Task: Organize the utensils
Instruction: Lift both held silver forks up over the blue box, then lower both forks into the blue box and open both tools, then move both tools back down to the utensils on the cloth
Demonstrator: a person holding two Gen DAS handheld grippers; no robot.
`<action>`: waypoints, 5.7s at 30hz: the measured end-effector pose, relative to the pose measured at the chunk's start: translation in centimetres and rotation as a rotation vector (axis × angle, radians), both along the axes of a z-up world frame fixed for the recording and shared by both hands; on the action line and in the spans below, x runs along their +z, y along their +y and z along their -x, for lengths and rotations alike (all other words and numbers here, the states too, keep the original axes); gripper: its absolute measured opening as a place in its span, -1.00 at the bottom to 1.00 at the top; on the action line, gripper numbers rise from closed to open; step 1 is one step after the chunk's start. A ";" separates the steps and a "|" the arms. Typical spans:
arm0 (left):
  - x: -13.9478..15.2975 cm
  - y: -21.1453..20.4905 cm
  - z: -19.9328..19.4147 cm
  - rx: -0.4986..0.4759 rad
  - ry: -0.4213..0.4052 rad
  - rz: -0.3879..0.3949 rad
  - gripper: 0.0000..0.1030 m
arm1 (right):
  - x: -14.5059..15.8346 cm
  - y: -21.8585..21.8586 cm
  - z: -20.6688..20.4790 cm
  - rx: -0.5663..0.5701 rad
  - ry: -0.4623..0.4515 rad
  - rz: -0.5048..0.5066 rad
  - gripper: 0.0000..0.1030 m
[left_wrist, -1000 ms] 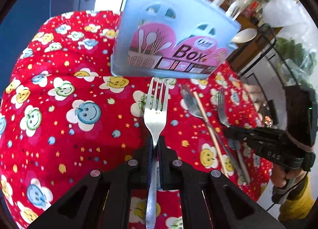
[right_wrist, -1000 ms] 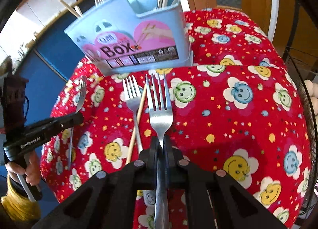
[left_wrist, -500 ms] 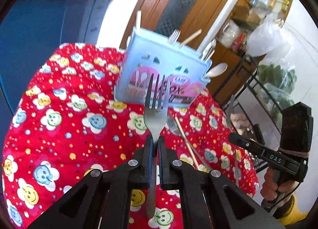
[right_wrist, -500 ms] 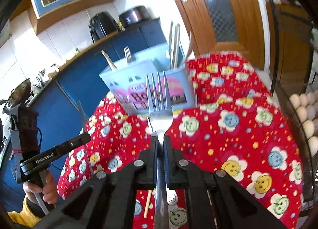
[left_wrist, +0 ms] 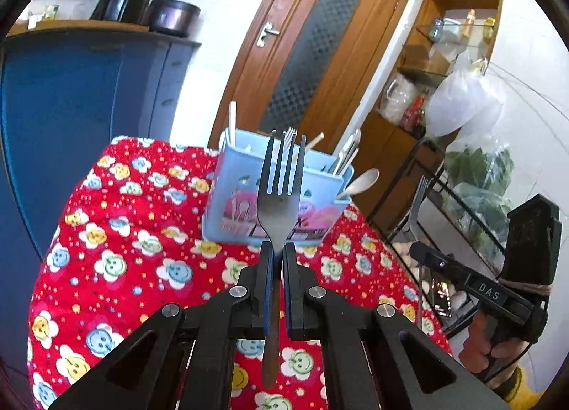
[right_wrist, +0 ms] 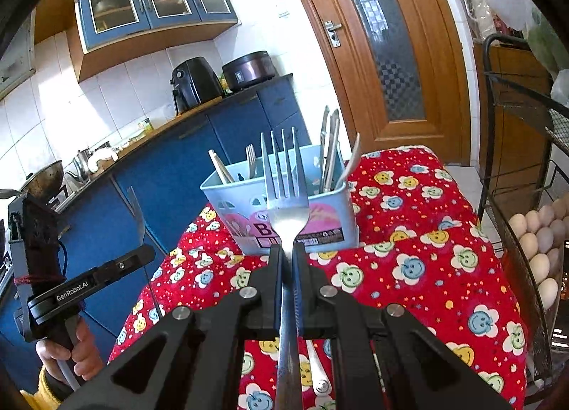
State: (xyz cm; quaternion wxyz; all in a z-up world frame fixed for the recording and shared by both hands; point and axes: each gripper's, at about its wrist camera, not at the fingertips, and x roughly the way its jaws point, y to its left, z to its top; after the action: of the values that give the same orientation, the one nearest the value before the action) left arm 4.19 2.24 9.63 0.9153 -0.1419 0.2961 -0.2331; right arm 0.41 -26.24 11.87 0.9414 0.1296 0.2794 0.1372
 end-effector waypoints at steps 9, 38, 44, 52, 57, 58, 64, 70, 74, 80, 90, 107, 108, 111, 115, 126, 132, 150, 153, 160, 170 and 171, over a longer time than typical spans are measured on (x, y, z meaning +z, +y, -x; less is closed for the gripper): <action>1.8 -0.1 -1.0 0.010 -0.036 0.013 -0.91 | 1.0 0.1 -0.8 -0.006 -0.031 -0.014 -0.86; 7.5 -1.0 -7.6 0.088 -0.176 -0.036 -0.91 | 4.3 -0.7 -7.7 -0.037 -0.100 -0.011 -0.86; 7.9 -1.2 -9.5 0.102 -0.182 -0.037 -0.91 | 4.6 -0.9 -9.4 -0.049 -0.111 -0.022 -0.86; 9.1 -0.9 -11.6 0.126 -0.206 -0.006 -0.91 | 4.9 -0.9 -11.8 -0.076 -0.140 -0.025 -0.86; 9.8 -1.7 -12.5 0.135 -0.248 -0.004 -0.91 | 5.0 -0.9 -13.2 -0.120 -0.170 -0.022 -0.86; 9.7 -2.0 -12.6 0.140 -0.268 -0.019 -0.91 | 4.9 -0.9 -13.5 -0.126 -0.176 -0.020 -0.86; 8.4 -3.0 -13.9 0.152 -0.281 -0.043 -0.91 | 4.2 -1.4 -15.2 -0.159 -0.225 -0.073 -0.86; 6.6 -3.3 -15.0 0.143 -0.259 -0.033 -0.91 | 3.4 -1.0 -16.7 -0.188 -0.253 -0.068 -0.86; 5.7 -3.6 -15.5 0.138 -0.244 -0.039 -0.91 | 2.8 -0.1 -17.2 -0.190 -0.268 -0.033 -0.86; 4.1 -4.0 -16.0 0.122 -0.215 -0.052 -0.91 | 1.6 0.5 -17.3 -0.176 -0.283 0.000 -0.86; 2.4 -4.6 -15.9 0.082 -0.178 -0.042 -0.91 | 0.9 1.0 -16.9 -0.159 -0.266 0.034 -0.85; 1.5 -4.7 -16.0 0.094 -0.085 -0.068 -0.74 | 1.6 0.4 -15.3 -0.120 -0.237 -0.018 -0.63; 1.5 -4.6 -15.9 0.096 -0.081 -0.068 -0.71 | 1.7 0.4 -15.2 -0.119 -0.238 -0.019 -0.61; 1.7 -4.5 -15.5 0.102 -0.088 -0.069 -0.44 | 2.0 0.3 -14.7 -0.117 -0.236 -0.031 -0.57; 2.4 -4.6 -14.7 0.100 -0.111 -0.092 -0.24 | 2.3 -0.1 -14.2 -0.121 -0.229 -0.047 -0.51; 3.3 -3.7 -12.1 0.104 -0.121 -0.107 -0.23 | 2.8 -0.7 -11.3 -0.085 -0.170 -0.084 -0.45; 3.5 -3.3 -10.2 0.111 -0.109 -0.107 -0.23 | 3.1 -0.5 -9.0 -0.075 -0.153 -0.060 -0.45; 2.6 -4.1 -4.8 0.074 -0.051 -0.143 -0.23 | 1.1 -1.2 -3.5 -0.057 -0.077 0.019 -0.45; 2.0 -4.5 -4.3 0.065 -0.028 -0.144 -0.23 | 0.5 -1.3 -3.1 -0.058 -0.059 0.026 -0.45; 0.1 -5.2 -3.4 0.042 0.029 -0.149 -0.23 | -1.3 -1.3 -2.7 -0.053 -0.007 0.048 -0.45; -2.4 -4.4 -3.0 0.070 0.096 -0.168 -0.23 | -4.7 0.0 -2.5 -0.011 0.092 0.083 -0.44; -2.7 -4.3 -2.9 0.073 0.102 -0.169 -0.23 | -5.1 0.2 -2.5 -0.006 0.106 0.091 -0.44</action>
State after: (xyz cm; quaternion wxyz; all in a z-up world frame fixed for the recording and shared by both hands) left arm 7.14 -2.03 6.91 0.9157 -0.0866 0.3555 -0.1663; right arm 2.88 -26.00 6.79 0.9307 0.0946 0.3343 0.1143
